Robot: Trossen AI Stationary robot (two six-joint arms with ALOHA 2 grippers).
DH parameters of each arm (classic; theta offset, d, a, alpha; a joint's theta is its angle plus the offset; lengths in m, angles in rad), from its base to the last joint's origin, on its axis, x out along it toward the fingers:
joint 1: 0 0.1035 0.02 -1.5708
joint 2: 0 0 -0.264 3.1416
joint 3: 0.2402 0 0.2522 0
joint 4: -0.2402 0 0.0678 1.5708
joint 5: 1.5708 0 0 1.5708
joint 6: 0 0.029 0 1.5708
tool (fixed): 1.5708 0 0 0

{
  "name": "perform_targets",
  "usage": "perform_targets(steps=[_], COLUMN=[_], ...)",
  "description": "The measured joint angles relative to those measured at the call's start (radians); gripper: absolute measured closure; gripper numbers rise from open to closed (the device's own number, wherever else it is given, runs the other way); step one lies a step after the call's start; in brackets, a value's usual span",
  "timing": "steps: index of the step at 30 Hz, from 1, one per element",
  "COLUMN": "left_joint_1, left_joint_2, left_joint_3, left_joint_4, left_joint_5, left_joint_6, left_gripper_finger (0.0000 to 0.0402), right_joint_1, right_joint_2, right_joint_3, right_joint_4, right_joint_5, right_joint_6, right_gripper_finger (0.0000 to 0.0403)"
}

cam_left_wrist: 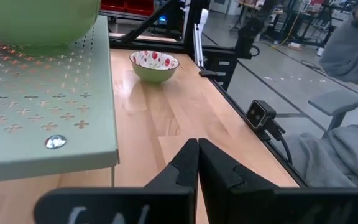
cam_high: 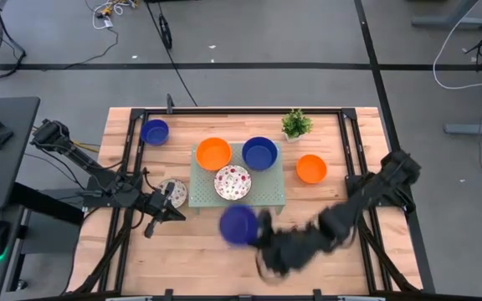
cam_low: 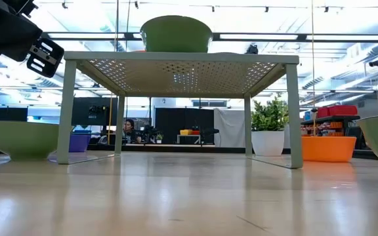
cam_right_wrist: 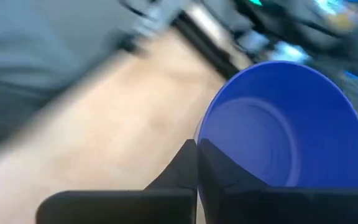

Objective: Pick & Place Mini bowls
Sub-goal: Stack the blue bowl on top of the blue bowl on the shelf

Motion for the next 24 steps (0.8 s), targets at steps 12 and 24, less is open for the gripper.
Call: perform_targets(steps=[12,24], left_joint_1=[0.000,0.000], left_joint_2=[0.000,0.000], left_joint_3=[0.000,0.000], left_joint_4=[-0.009,-0.014], left_joint_5=[0.000,0.000], left_joint_6=[0.000,-0.001], left_gripper_finger=[0.0388,0.0387], right_joint_1=[-0.450,-0.521], right_joint_2=[-0.129,-0.128], right_joint_3=[0.030,0.017], right_joint_4=[-0.332,-0.451], right_joint_5=[-0.189,-0.195], right_joint_6=[0.057,0.158], right_gripper_finger=[0.0402,0.0401])
